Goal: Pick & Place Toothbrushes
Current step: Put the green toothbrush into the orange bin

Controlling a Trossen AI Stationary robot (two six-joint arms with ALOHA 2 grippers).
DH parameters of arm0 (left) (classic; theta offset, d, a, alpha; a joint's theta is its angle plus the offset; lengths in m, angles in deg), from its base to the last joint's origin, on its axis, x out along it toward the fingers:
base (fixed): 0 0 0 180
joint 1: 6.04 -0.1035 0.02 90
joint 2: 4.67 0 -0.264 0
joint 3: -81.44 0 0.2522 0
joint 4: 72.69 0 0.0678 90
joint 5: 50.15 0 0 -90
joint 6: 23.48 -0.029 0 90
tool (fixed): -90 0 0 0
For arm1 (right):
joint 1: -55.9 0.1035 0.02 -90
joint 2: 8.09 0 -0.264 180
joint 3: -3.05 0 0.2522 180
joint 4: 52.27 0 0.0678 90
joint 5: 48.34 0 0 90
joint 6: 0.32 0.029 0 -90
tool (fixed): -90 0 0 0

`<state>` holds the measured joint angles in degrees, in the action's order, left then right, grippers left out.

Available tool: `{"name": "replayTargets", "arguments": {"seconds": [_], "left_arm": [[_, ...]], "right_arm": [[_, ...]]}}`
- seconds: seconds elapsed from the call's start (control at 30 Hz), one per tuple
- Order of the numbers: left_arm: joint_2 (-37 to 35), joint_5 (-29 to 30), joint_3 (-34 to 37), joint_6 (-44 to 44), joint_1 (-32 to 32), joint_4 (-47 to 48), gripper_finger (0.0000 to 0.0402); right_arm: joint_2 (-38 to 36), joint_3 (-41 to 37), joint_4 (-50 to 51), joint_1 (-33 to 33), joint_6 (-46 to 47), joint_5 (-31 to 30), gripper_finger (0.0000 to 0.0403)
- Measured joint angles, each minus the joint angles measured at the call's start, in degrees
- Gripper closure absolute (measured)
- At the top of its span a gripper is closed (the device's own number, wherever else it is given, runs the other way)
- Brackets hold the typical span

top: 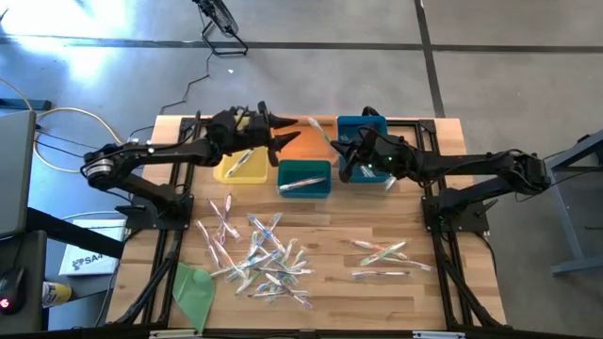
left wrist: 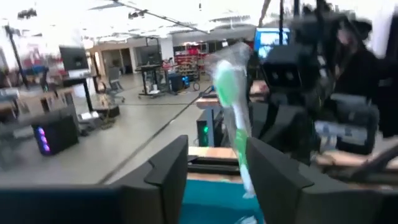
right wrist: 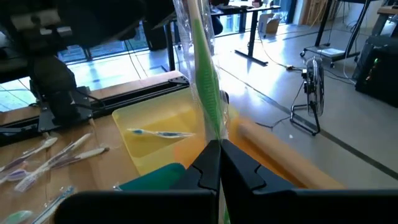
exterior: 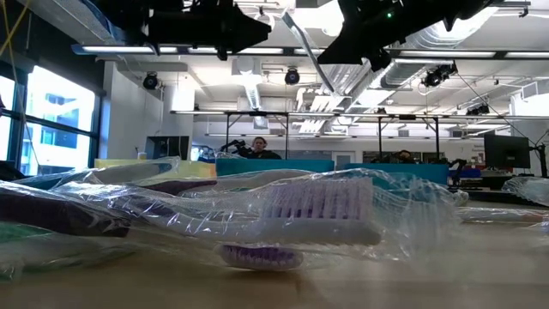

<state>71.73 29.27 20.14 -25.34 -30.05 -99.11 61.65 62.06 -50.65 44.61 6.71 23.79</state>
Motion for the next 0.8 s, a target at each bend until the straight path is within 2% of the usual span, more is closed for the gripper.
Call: {"name": "replayTargets", "arguments": {"seconds": [0.27,0.53,0.8], "left_arm": [[3.28,-5.16,-3.92,6.74,0.07,-0.35,0.022],[5.86,-4.84,-5.1,8.09,1.38,-0.53,0.022],[6.41,-3.63,-5.11,9.89,1.96,-1.64,0.022]], "right_arm": [[0.02,0.0,-0.58,0.02,-0.02,0.02,0.0401],[0.02,0.0,-0.6,0.02,-0.02,0.17,0.0401],[0.02,0.0,-1.43,0.21,-1.29,4.6,0.0401]]}}
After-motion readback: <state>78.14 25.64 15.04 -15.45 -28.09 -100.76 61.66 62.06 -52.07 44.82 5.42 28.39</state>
